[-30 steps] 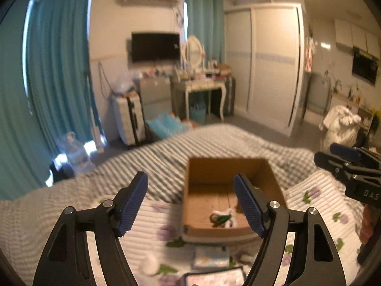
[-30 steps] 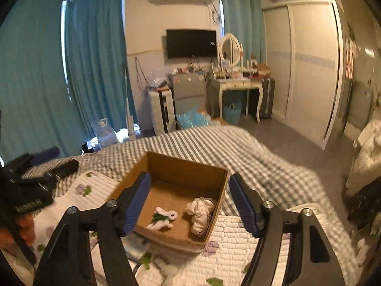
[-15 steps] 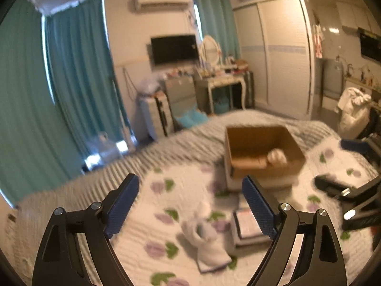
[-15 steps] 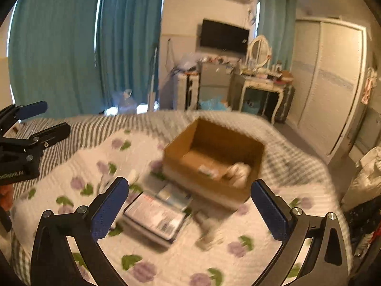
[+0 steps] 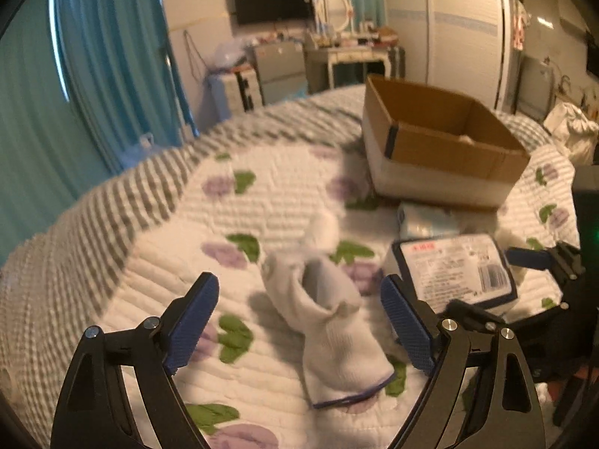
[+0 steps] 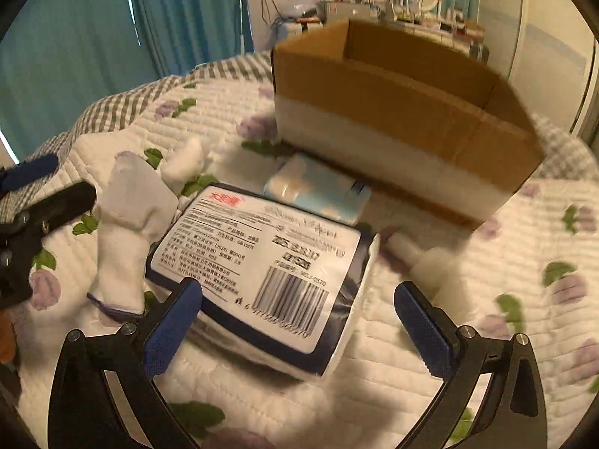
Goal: Organize soft objects
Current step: 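Grasp the white barcode tissue pack with the right tool while the left tool grasps the white sock, then carry the tissue pack and sock into the box and open both tools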
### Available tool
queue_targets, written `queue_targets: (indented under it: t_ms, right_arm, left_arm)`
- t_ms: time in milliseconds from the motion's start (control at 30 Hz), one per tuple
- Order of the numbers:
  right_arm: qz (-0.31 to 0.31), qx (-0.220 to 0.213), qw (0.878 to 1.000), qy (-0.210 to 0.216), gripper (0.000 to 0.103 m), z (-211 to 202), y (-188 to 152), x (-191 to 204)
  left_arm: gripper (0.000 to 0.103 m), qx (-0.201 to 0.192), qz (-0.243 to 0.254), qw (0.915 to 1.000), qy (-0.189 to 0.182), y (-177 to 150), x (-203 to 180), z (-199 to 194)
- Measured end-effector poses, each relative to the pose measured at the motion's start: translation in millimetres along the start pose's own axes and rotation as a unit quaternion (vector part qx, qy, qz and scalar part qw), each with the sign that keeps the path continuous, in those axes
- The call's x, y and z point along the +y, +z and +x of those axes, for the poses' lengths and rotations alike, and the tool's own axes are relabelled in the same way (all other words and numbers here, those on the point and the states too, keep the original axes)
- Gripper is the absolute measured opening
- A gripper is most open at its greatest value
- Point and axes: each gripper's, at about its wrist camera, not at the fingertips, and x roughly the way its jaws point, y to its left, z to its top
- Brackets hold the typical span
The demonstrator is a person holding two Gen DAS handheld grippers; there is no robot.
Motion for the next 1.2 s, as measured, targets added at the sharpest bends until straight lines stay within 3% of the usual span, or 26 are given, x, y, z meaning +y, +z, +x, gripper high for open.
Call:
queue_targets:
  t_ms: [133, 300, 467, 567, 700, 733, 767, 800, 967, 1200]
  right_arm:
    - [0.005, 0.002, 1.0, 0.006, 0.103, 12.6, -2.7, 4.8]
    - [-0.002, -0.009, 1.0, 0.011, 0.088, 9.4, -5.1, 11.9]
    - [0.028, -0.041, 0.999, 0.022, 0.05, -11.9, -3.6, 3.4]
    - [0.049, -0.056, 0.997, 0.028, 0.044, -21.4, -1.0, -6.4]
    - [0.05, -0.071, 0.996, 0.031, 0.042, -28.0, -0.1, -8.6]
    - [0.047, -0.076, 0.996, 0.028, 0.042, -30.7, 0.6, -8.0]
    - [0.043, -0.083, 0.995, 0.024, 0.042, -33.8, 1.8, -7.3]
    - [0.039, -0.088, 0.995, 0.021, 0.042, -36.0, 2.3, -6.5]
    - [0.033, -0.097, 0.995, 0.015, 0.042, -45.7, 1.8, -9.5]
    - [0.044, -0.126, 0.991, 0.015, 0.041, -91.6, -2.0, -25.5]
  left_arm:
    - [0.09, 0.022, -0.005, 0.9997, 0.005, -4.7, 3.1, 11.3]
    - [0.089, 0.036, -0.01, 0.9993, 0.008, -9.4, 3.2, 17.0]
    - [0.089, 0.047, -0.013, 0.9985, 0.022, -15.7, 1.2, 23.2]
    - [0.088, 0.055, -0.016, 0.9983, 0.014, -16.6, 0.6, 28.6]
    - [0.086, 0.075, -0.027, 0.9968, -0.002, -17.8, -3.2, 42.6]
    - [0.079, 0.08, -0.028, 0.9964, -0.008, -17.5, -4.7, 45.7]
    - [0.065, 0.085, -0.028, 0.9958, -0.016, -17.3, -6.0, 49.2]
    - [0.059, 0.093, -0.028, 0.9949, -0.027, -17.4, -7.8, 53.1]
    - [0.046, 0.098, -0.025, 0.9944, -0.031, -18.0, -11.1, 53.0]
    - [0.043, 0.071, -0.031, 0.9955, -0.053, -12.4, -15.0, 13.0]
